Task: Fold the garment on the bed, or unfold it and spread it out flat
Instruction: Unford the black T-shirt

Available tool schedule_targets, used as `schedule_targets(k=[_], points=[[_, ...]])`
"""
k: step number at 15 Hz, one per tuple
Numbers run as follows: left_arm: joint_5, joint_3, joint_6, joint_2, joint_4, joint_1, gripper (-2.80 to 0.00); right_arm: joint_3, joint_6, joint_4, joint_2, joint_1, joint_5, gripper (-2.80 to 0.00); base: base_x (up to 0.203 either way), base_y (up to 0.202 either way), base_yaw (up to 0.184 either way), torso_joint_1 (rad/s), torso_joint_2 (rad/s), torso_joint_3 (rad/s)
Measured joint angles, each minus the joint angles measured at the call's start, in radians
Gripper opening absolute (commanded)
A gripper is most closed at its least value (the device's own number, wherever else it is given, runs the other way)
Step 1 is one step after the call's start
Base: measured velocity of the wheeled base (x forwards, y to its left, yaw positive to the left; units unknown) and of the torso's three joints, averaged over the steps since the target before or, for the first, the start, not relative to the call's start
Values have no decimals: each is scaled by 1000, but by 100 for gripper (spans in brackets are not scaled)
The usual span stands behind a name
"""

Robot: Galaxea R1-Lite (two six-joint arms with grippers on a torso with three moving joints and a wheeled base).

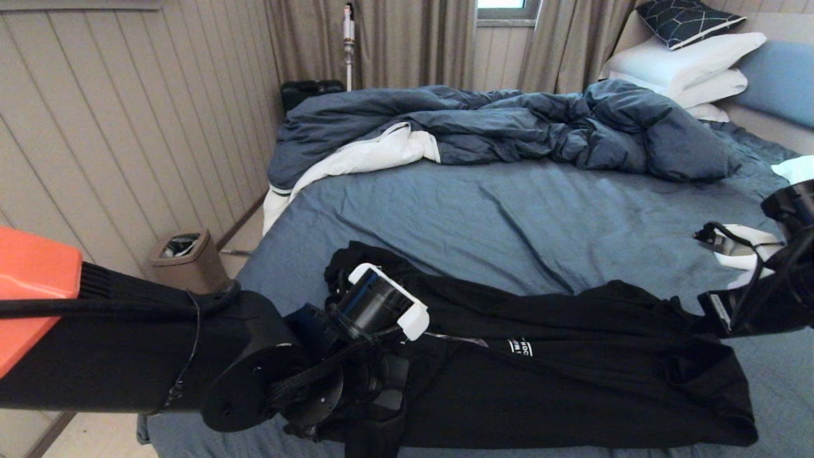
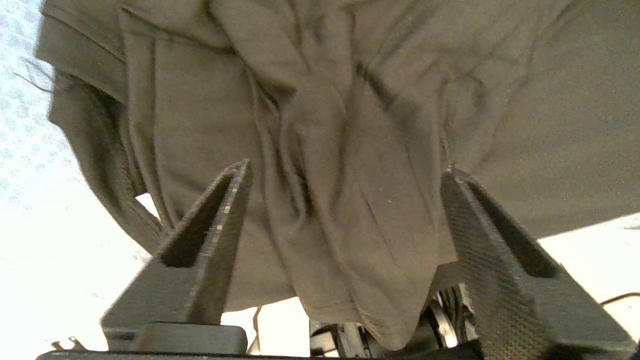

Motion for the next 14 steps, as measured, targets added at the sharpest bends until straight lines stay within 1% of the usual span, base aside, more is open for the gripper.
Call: schedule_targets(k=[2, 4, 6, 7, 10, 14], points=[[-4, 0, 1, -5, 10, 1, 0, 0, -1, 0, -4, 0, -26, -280, 0, 0, 0, 0, 0, 0], [-12, -11, 1, -10, 48, 4, 0, 5, -6, 0, -6, 0, -36, -280, 0, 0, 0, 0, 0, 0], [-51, -39, -1, -18, 120, 6, 0, 22, -25, -1, -10, 2, -81, -280, 0, 0, 0, 0, 0, 0], [-66, -56, -4, -23, 156, 6, 0, 22, -28, 4, -11, 4, -85, -280, 0, 0, 0, 0, 0, 0], [-72, -98, -12, -29, 221, 7, 0, 20, -38, 29, -17, 6, -86, -280, 0, 0, 0, 0, 0, 0], [-73, -121, -36, -37, 235, 8, 0, 17, -47, 29, -19, 2, -93, -280, 0, 0, 0, 0, 0, 0]])
